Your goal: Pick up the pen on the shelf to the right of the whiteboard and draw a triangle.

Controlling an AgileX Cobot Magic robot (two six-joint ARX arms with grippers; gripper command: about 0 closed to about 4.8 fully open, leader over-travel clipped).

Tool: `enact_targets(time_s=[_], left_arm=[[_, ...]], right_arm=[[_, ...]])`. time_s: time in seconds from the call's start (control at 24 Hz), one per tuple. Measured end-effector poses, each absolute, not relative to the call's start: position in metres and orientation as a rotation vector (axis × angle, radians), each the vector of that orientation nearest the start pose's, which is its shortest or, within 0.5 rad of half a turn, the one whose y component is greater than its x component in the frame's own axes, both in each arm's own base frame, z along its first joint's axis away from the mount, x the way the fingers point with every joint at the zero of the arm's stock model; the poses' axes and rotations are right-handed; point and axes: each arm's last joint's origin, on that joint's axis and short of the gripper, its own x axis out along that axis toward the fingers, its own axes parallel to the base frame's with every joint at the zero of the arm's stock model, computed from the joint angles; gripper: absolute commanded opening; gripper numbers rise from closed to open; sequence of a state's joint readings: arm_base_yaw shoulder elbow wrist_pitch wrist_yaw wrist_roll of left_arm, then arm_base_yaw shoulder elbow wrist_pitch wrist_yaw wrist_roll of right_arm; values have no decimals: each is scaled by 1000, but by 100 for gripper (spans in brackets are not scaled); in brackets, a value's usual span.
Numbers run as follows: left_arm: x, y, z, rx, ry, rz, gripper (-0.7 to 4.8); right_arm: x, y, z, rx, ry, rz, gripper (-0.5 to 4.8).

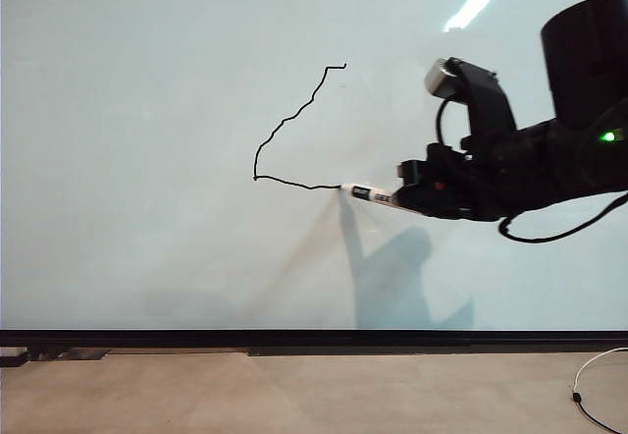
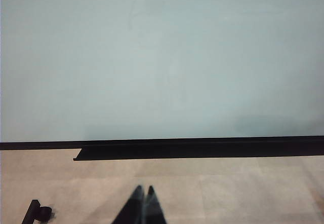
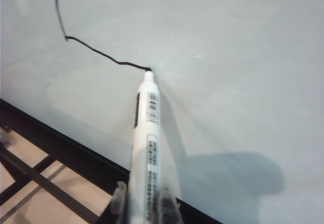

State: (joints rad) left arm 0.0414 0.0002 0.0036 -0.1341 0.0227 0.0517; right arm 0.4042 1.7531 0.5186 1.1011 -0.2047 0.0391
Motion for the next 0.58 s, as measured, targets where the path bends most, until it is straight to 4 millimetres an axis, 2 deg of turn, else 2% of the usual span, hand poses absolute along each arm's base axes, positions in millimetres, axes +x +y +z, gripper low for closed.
enact_targets(time_s=[0.58], left_arm=[[97,3,152,47,132,16,-5]], right_arm=[[264,95,140,26,148,528,-4]])
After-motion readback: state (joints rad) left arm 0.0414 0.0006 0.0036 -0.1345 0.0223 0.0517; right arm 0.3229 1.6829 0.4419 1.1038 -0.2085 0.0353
